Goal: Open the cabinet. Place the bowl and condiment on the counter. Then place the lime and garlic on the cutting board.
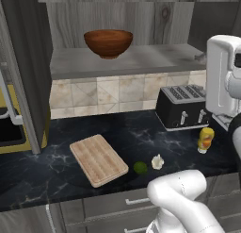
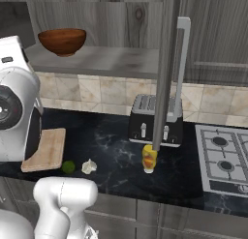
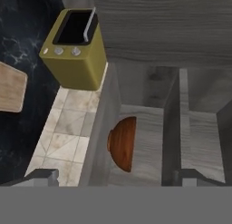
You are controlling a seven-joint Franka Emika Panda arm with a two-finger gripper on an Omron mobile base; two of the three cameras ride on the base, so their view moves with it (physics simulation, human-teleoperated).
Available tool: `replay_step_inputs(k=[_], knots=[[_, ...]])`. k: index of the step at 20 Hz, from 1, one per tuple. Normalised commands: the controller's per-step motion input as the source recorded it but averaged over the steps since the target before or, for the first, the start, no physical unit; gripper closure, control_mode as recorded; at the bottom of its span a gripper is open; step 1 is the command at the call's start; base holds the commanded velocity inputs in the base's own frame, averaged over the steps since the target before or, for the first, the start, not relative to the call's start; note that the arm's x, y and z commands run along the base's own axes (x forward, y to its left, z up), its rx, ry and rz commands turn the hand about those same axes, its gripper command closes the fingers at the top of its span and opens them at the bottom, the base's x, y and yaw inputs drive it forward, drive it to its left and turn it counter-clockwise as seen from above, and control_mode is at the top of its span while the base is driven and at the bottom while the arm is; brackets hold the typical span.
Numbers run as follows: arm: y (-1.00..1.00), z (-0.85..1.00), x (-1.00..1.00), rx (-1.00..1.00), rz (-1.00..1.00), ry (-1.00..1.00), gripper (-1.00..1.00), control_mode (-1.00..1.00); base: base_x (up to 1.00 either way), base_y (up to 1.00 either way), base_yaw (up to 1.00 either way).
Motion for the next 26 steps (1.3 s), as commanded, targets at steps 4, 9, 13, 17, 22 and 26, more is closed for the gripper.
replay_step_inputs(k=[4, 9, 13, 17, 22, 26], knots=[[0.09, 0.0, 0.22, 0.0, 0.03, -0.05, -1.0, -1.0, 0.0, 0.0, 0.0], [0.1, 0.0, 0.2, 0.0, 0.04, -0.02, -1.0, -1.0, 0.0, 0.0, 0.0], [0.12, 0.0, 0.26, 0.0, 0.04, 0.0, -1.0, -1.0, 0.0, 0.0, 0.0], [0.1, 0.0, 0.27, 0.0, 0.03, 0.0, -1.0, -1.0, 0.0, 0.0, 0.0], [0.05, 0.0, 0.2, 0.0, 0.0, 0.0, -1.0, -1.0, 0.0, 0.0, 0.0], [0.03, 0.0, 0.15, 0.0, 0.0, 0.0, -1.0, -1.0, 0.0, 0.0, 0.0]])
